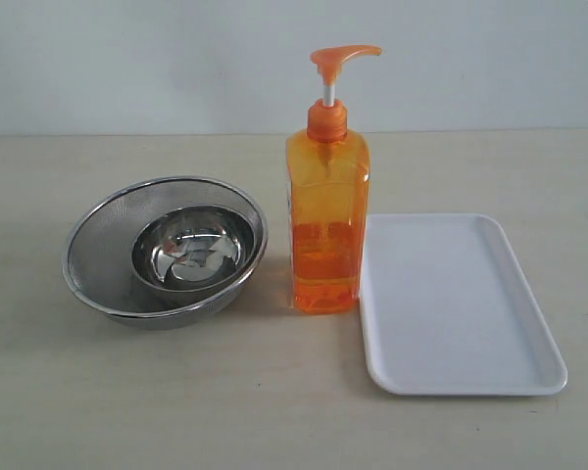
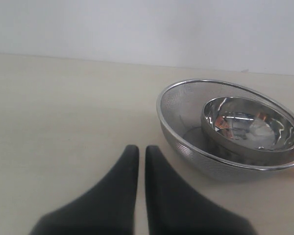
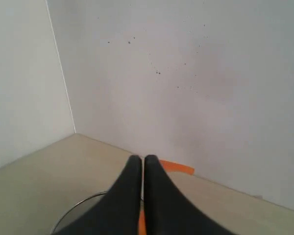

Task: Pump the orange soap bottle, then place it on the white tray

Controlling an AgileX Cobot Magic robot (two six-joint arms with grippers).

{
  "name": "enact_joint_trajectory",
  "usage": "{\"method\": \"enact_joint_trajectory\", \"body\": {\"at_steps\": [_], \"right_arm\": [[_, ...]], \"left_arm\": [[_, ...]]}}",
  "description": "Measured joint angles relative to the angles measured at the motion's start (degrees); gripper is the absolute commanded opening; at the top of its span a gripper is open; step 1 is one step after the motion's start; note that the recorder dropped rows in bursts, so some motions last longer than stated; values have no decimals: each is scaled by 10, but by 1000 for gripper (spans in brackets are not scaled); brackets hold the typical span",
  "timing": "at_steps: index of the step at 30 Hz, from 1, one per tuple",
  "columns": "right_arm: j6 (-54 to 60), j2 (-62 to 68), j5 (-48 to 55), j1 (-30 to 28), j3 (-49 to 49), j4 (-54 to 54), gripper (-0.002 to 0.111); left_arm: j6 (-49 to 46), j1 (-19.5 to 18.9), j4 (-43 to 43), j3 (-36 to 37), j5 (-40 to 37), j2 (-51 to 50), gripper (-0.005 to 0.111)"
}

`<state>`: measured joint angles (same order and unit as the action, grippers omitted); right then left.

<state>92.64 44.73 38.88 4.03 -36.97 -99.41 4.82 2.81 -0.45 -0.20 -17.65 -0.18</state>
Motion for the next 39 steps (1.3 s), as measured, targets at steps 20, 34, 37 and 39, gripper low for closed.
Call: {"method": "enact_joint_trajectory", "body": {"at_steps": [20,34,37,39], "right_arm": [[-124,0,-190,0,0,-2,0],[-23,0,-492,131,24,-3,0],[-19,4,-560,203,24,-3,0],[-17,13,-607,251,24,-3,0]], "left_arm": [[0,0,0,0,0,0,5],[0,0,0,0,0,0,5],[0,0,0,0,0,0,5],[0,0,0,0,0,0,5]]}}
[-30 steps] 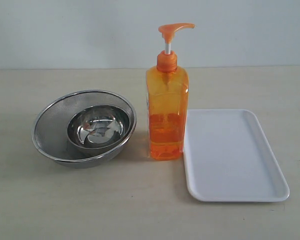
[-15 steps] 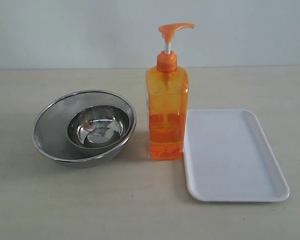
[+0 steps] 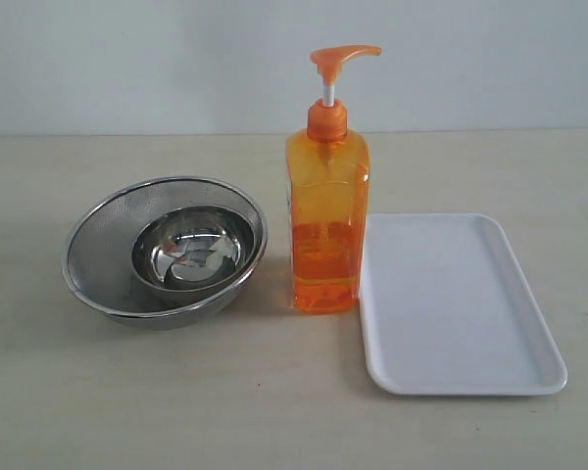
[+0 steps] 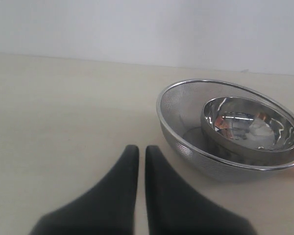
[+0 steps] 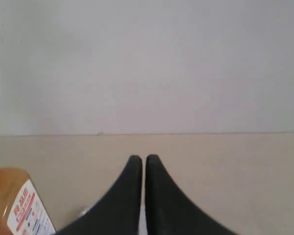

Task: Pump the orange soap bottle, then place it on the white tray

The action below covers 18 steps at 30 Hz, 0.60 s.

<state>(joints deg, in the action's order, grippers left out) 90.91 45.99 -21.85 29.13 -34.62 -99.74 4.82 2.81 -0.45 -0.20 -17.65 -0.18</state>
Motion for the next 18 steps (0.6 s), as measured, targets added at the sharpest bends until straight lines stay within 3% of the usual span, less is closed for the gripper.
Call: {"method": "enact_joint_trajectory", "body": {"at_steps": [4,10,13,18], "right_arm": [[-65,22,-115,111,18,68,0],[-313,34,-281,279,118,295,2],[-402,45,-307,323,155,359,16],[-474,119,-326,337,169,402,50]], "left_arm": [[0,0,0,0,0,0,5],[0,0,0,0,0,0,5],[0,0,0,0,0,0,5],[0,0,0,0,0,0,5]]}}
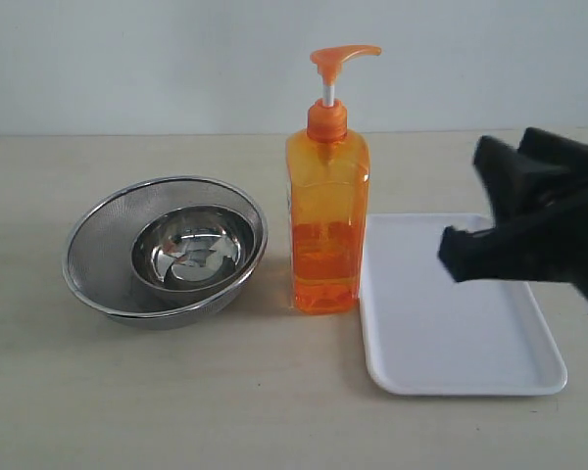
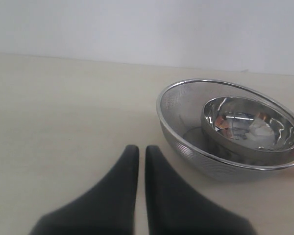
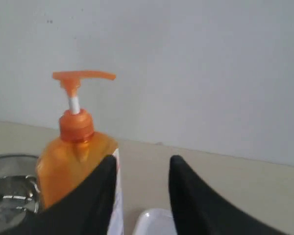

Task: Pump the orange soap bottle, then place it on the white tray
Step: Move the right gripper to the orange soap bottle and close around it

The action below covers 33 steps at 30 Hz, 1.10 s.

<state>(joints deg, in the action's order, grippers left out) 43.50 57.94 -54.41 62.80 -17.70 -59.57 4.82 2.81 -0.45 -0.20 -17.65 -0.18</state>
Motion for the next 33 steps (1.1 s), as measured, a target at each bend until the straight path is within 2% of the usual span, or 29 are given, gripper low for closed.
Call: {"method": "enact_joint_trajectory", "body": {"at_steps": [7,14,19,25,33], "right_arm": [[-129,148,-48,0,0,124,63],[-195,232,-128,0,0,191,87],[-246,293,-147,0,0,212,88],[-327,378,-148,-40,-21,258,88],[-374,394,-149,-61,-54,282,88]], "left_arm": [[0,0,0,0,0,0,5],[0,0,0,0,0,0,5],[0,0,0,0,0,0,5],[0,0,0,0,0,0,5],[0,0,0,0,0,0,5]]}}
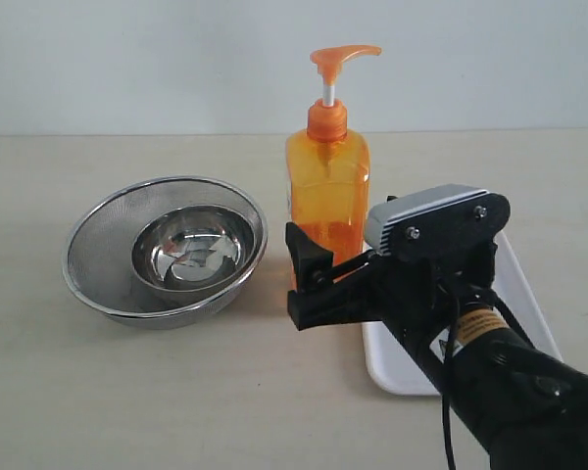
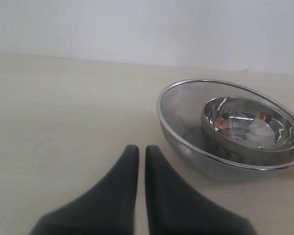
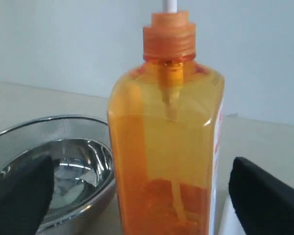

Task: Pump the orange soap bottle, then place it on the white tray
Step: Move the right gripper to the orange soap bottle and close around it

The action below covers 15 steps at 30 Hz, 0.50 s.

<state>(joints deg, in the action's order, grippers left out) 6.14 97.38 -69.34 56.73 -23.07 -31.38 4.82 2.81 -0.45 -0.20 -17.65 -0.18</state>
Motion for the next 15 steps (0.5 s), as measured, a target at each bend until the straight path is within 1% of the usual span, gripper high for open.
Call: {"method": "enact_joint_trajectory", "body": {"at_steps": [7,15], "right_arm": [[-5,30,-2,-8,-33,-4,88],[-8,52,-3,-14,-35,-6,88]], "left_arm": [[0,0,0,0,0,0,5],[0,0,0,0,0,0,5]]}}
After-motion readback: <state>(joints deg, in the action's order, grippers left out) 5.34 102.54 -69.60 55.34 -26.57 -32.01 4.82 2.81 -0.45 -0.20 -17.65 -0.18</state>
